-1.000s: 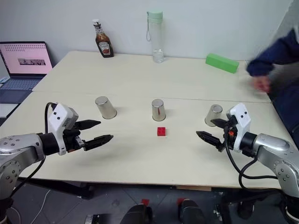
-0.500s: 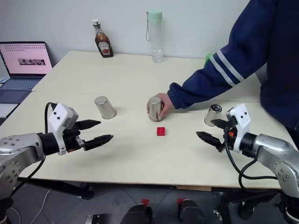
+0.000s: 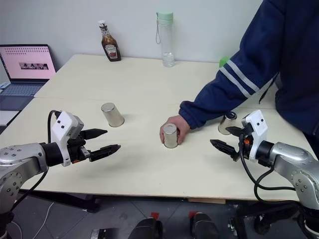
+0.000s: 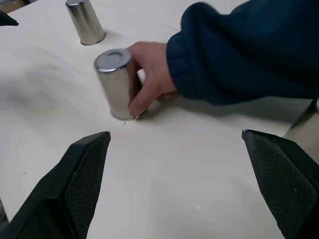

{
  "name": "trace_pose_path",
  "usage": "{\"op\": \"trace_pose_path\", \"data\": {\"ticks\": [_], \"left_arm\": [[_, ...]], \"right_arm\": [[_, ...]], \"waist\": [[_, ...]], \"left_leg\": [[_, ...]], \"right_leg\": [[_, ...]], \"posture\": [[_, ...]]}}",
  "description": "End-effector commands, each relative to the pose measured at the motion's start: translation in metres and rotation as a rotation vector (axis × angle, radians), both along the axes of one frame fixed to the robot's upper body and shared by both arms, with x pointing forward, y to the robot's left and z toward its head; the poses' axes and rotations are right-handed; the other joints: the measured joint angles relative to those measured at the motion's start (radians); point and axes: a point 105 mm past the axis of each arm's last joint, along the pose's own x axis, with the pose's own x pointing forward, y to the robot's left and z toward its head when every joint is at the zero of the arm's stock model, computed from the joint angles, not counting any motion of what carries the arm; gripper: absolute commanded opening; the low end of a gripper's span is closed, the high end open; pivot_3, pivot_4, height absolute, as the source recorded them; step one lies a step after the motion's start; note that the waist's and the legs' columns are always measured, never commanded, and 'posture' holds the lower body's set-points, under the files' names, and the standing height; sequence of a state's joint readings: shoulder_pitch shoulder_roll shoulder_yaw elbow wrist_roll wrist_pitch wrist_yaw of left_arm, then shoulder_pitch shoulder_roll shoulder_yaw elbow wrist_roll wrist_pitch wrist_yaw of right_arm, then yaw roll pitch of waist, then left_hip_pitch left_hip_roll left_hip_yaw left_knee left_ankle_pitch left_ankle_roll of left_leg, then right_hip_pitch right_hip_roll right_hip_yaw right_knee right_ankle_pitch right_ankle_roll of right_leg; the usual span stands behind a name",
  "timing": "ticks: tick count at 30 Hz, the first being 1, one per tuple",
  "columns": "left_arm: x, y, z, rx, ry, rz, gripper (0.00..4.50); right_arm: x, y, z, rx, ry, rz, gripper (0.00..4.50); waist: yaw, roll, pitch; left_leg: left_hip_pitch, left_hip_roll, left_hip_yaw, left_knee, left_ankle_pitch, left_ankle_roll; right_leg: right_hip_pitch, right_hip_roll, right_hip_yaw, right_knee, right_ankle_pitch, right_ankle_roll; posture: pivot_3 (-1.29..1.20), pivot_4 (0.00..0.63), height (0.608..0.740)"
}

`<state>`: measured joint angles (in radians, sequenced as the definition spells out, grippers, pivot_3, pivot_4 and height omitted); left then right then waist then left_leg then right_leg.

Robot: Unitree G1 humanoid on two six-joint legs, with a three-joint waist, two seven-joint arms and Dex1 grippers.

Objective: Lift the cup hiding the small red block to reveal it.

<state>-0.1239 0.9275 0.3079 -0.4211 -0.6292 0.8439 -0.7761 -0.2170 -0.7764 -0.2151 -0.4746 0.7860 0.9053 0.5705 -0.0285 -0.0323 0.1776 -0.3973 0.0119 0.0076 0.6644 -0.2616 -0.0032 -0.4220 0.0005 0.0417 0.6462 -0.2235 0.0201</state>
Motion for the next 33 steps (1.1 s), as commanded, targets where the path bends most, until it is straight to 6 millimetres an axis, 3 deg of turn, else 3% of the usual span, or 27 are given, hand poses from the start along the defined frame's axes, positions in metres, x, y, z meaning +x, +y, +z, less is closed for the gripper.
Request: {"op": "trace_pose_path", "data": {"ticks": [1,33], "left_arm": [[0.0011,-0.001,0.0094,0.02,-0.043,-0.011,4.43],[0.0051,-0.0043,0.0102,0.037,-0.059,-0.023,4.43]], "right_arm": [[0.0002,-0.0001,0.0134,0.001,-0.061,0.005,4.5],[0.003,-0.0004,0.016,0.002,-0.072,-0.001,4.5]], "waist": [[0.0,0.0,0.0],[0.0,0.0,0.0]], "left_leg": [[0.0,0.0,0.0,0.0,0.0,0.0],[0.0,0.0,0.0,0.0,0.0,0.0]], "right_leg": [[0.0,0.0,0.0,0.0,0.0,0.0],[0.0,0.0,0.0,0.0,0.001,0.002]], "posture": [[0.0,0.15,0.74],[0.0,0.15,0.74]]}}
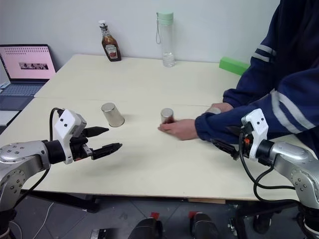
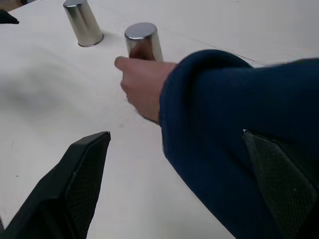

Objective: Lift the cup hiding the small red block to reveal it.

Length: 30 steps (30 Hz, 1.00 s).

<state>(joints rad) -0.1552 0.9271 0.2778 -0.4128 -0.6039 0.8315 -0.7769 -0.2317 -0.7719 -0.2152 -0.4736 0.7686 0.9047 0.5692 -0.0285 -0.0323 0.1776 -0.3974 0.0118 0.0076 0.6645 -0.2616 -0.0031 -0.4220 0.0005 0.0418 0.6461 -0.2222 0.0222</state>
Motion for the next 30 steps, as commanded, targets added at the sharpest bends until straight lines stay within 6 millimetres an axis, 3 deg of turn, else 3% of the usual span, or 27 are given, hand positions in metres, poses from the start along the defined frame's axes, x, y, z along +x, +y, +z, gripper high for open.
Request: {"op": "trace_pose_path", "data": {"ticks": [1,13,30], "left_arm": [[0.0004,-0.0007,0.0083,0.016,-0.041,-0.011,4.43],[-0.0014,0.0019,0.0083,0.019,-0.03,-0.011,4.43],[0.0003,-0.0015,0.009,0.017,-0.031,-0.042,4.43]], "right_arm": [[0.0001,-0.0002,0.0121,0.008,-0.052,0.008,4.5],[-0.0014,-0.0073,0.0127,-0.007,-0.046,-0.002,4.5],[-0.0038,-0.0026,0.0109,0.001,-0.045,0.009,4.5]], "waist": [[0.0,0.0,0.0],[0.0,0.0,0.0],[0.0,0.0,0.0]], "left_leg": [[0.0,0.0,0.0,0.0,0.0,0.0],[0.0,0.0,0.0,0.0,0.0,0.0],[0.0,0.0,0.0,0.0,0.0,0.0]], "right_leg": [[0.0,0.0,0.0,0.0,0.0,0.0],[0.0,0.0,0.0,0.0,0.0,0.0],[0.0,0.0,0.0,0.0,0.0,0.0]], "posture": [[0.0,0.15,0.74],[0.0,0.15,0.74],[0.0,0.15,0.74]]}}
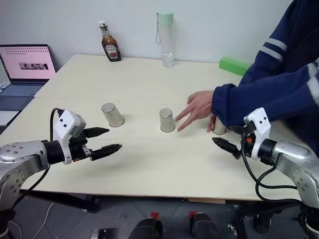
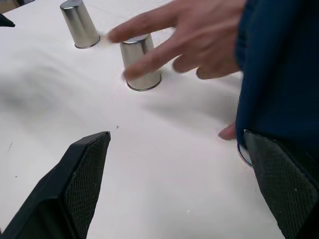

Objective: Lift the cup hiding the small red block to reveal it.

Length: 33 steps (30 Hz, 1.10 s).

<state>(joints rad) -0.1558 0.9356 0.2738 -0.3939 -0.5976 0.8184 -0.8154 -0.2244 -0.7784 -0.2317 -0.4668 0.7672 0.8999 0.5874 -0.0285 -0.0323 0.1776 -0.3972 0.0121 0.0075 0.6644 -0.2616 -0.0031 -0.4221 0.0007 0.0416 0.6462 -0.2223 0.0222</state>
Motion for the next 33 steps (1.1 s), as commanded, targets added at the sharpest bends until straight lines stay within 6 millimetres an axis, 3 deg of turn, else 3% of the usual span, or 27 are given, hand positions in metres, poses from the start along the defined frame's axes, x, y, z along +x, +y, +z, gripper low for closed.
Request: {"op": "trace_pose_path", "data": {"ticks": [1,9,13,17,20,28,33], "left_arm": [[0.001,-0.003,0.01,0.016,-0.045,-0.02,4.43],[0.002,-0.011,0.01,-0.005,-0.047,-0.057,4.43],[0.004,-0.052,0.025,-0.123,-0.109,-0.181,4.43],[0.001,-0.097,0.034,-0.178,-0.171,-0.325,4.43],[0.002,-0.126,0.038,-0.231,-0.221,-0.403,4.43],[0.001,-0.143,0.028,-0.235,-0.212,-0.463,4.43],[0.001,-0.145,0.027,-0.235,-0.207,-0.469,4.43]], "right_arm": [[-0.003,0.001,0.01,-0.002,-0.043,0.01,4.5],[-0.003,-0.002,0.008,0.0,-0.05,-0.019,4.5],[0.018,-0.023,-0.002,-0.028,-0.089,-0.189,4.5],[0.03,-0.029,-0.01,-0.012,-0.093,-0.23,4.5],[0.043,-0.034,-0.029,-0.051,-0.074,-0.261,4.5],[0.083,-0.036,-0.043,-0.016,-0.129,-0.396,4.5],[0.097,-0.022,-0.047,0.023,-0.131,-0.377,4.5]], "waist": [[0.0,0.0,0.0],[0.0,0.0,0.0],[0.008,0.0,0.0],[0.008,0.0,0.0],[0.004,-0.001,0.0],[-0.008,0.001,0.0],[-0.003,0.001,0.0]], "left_leg": [[0.0,0.0,0.0,0.0,0.0,0.0],[0.0,0.0,0.0,0.0,0.0,0.0],[0.0,-0.001,0.0,0.0,0.0,0.0],[-0.001,-0.003,0.002,0.001,0.0,0.0],[-0.001,-0.003,0.003,0.001,0.0,0.0],[0.003,0.001,0.005,0.0,0.0,0.0],[0.003,0.002,0.004,0.001,0.0,0.0]], "right_leg": [[0.0,0.0,0.0,0.0,0.0,0.0],[0.0,0.0,0.0,0.0,0.0,0.0],[0.001,0.0,0.0,0.0,0.0,0.0],[0.001,0.001,0.0,-0.001,0.002,0.004],[0.0,0.001,0.001,-0.001,0.003,0.005],[0.0,0.008,0.003,0.001,0.003,0.005],[0.001,0.009,0.003,0.002,0.004,0.004]], "posture": [[0.0,0.15,0.74],[0.0,0.15,0.74],[0.0,0.15,0.74],[0.0,0.15,0.74],[0.0,0.15,0.74],[0.0,0.15,0.74],[0.0,0.15,0.74]]}}
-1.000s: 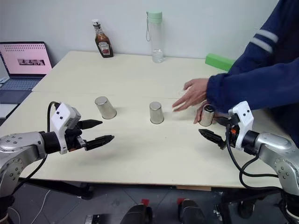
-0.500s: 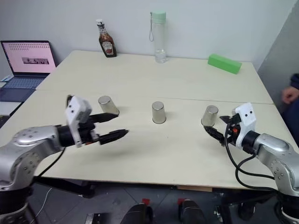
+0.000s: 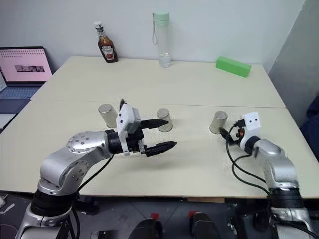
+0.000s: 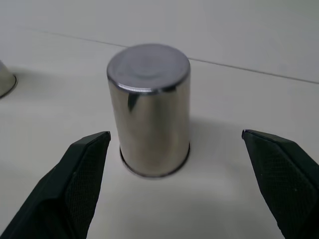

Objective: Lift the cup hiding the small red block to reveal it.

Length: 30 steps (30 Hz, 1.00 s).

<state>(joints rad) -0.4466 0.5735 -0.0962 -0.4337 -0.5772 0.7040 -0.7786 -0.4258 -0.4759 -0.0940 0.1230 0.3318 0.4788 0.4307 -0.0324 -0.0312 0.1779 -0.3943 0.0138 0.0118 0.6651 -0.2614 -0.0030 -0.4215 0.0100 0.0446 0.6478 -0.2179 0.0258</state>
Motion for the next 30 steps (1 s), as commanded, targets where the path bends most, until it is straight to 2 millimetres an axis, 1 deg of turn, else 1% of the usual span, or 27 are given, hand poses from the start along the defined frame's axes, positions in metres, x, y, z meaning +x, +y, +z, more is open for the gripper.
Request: {"op": "trace_pose_path", "data": {"ticks": [1,4,7,11,14,17,18,19,20,22,24,26,28,29,30], "left_arm": [[-0.001,-0.002,0.011,-0.008,-0.059,-0.015,4.43],[0.0,-0.002,0.011,-0.006,-0.061,-0.011,4.43],[0.0,-0.002,0.011,-0.004,-0.063,-0.006,4.43],[0.001,0.0,0.011,0.001,-0.062,0.002,4.43],[0.003,0.001,0.011,0.006,-0.064,0.009,4.5],[0.003,0.002,0.012,0.006,-0.064,0.011,4.5],[0.003,0.002,0.012,0.007,-0.064,0.012,4.5],[0.003,0.002,0.011,0.008,-0.064,0.013,4.5],[0.003,0.002,0.011,0.009,-0.063,0.013,4.5],[0.002,0.002,0.01,0.009,-0.061,0.012,4.5],[0.002,0.002,0.01,0.013,-0.062,0.012,4.5],[0.002,0.004,0.009,0.017,-0.062,0.019,4.5],[0.002,0.006,0.009,0.021,-0.062,0.028,4.5],[0.003,0.007,0.009,0.021,-0.062,0.033,4.5],[0.003,0.008,0.009,0.021,-0.06,0.033,4.5]], "right_arm": [[0.009,0.007,0.009,0.007,-0.051,0.013,4.5],[0.016,0.012,0.008,0.02,-0.056,0.019,4.5],[0.025,0.012,0.007,0.033,-0.066,-0.002,4.5],[0.031,0.015,0.008,0.074,-0.084,-0.001,4.5],[0.032,0.015,0.009,0.085,-0.097,-0.003,3.99],[0.032,0.015,0.009,0.077,-0.103,0.002,3.31],[0.032,0.015,0.01,0.075,-0.106,0.003,3.01],[0.032,0.015,0.011,0.072,-0.111,0.004,2.8],[0.031,0.015,0.013,0.066,-0.118,0.005,2.68],[0.029,0.013,0.023,0.059,-0.151,0.002,2.68],[0.021,0.015,0.046,0.076,-0.207,0.006,2.68],[0.009,0.02,0.064,0.067,-0.236,0.024,2.68],[-0.002,0.02,0.074,0.055,-0.242,0.02,2.68],[-0.008,0.017,0.078,0.06,-0.237,0.006,2.68],[-0.012,0.009,0.078,0.05,-0.223,-0.025,2.68]], "waist": [[0.001,0.0,0.0],[0.001,0.0,0.0],[0.001,0.0,0.0],[0.0,0.0,0.0],[0.0,0.0,0.0],[0.0,0.0,0.0],[0.0,0.0,0.0],[0.0,0.0,0.0],[0.0,0.0,0.0],[0.0,0.0,0.0],[0.001,0.001,0.001],[0.001,0.002,0.001],[0.002,0.002,0.001],[0.002,0.002,0.001],[0.002,0.002,0.001]], "left_leg": [[0.0,0.0,0.0,0.0,0.0,0.0],[-0.002,-0.001,0.0,0.0,0.0,0.0],[-0.002,-0.002,0.001,0.0,0.0,0.0],[-0.002,-0.002,0.0,0.0,0.0,0.0],[-0.002,-0.002,-0.001,0.0,0.0,0.0],[-0.002,-0.002,0.0,0.0,0.0,0.0],[-0.002,-0.002,0.0,0.0,0.0,0.0],[-0.002,-0.002,0.0,0.0,0.0,0.0],[-0.002,-0.002,0.0,0.0,0.0,0.0],[-0.002,-0.002,0.0,0.0,0.0,0.0],[-0.002,-0.001,-0.001,0.0,0.0,0.0],[-0.002,-0.002,0.0,0.0,0.0,0.0],[-0.004,-0.001,-0.002,0.0,0.0,0.0],[-0.004,-0.002,-0.002,0.0,0.0,0.0],[-0.004,-0.001,-0.002,0.0,0.0,0.0]], "right_leg": [[0.0,0.0,0.0,0.0,0.0,0.0],[0.0,-0.002,0.0,-0.001,0.0,0.0],[-0.001,-0.003,0.0,-0.002,0.0,0.0],[0.0,-0.003,0.0,-0.001,0.0,0.0],[-0.001,-0.002,0.0,-0.001,0.0,0.0],[-0.001,-0.003,0.0,-0.001,0.0,0.0],[-0.001,-0.003,0.0,-0.001,0.0,0.0],[-0.001,-0.003,0.0,-0.001,0.0,0.0],[0.0,-0.003,0.0,-0.001,0.0,0.0],[-0.001,-0.003,0.0,-0.001,0.0,0.0],[-0.001,-0.003,0.0,-0.001,0.0,0.0],[-0.001,-0.003,0.0,-0.001,0.0,0.0],[-0.002,-0.003,0.0,-0.001,0.0,0.0],[-0.002,-0.003,0.0,-0.001,0.0,0.0],[-0.002,-0.003,0.0,-0.001,0.0,0.0]], "posture": [[0.0,0.15,0.74],[0.0,0.15,0.74],[0.0,0.15,0.74],[0.0,0.15,0.74],[0.0,0.15,0.74],[0.0,0.15,0.74],[0.0,0.15,0.74],[0.0,0.15,0.74],[0.0,0.15,0.74],[0.0,0.15,0.74],[0.0,0.15,0.74],[0.0,0.15,0.74],[0.0,0.15,0.74],[0.0,0.15,0.74],[0.0,0.15,0.74]]}}
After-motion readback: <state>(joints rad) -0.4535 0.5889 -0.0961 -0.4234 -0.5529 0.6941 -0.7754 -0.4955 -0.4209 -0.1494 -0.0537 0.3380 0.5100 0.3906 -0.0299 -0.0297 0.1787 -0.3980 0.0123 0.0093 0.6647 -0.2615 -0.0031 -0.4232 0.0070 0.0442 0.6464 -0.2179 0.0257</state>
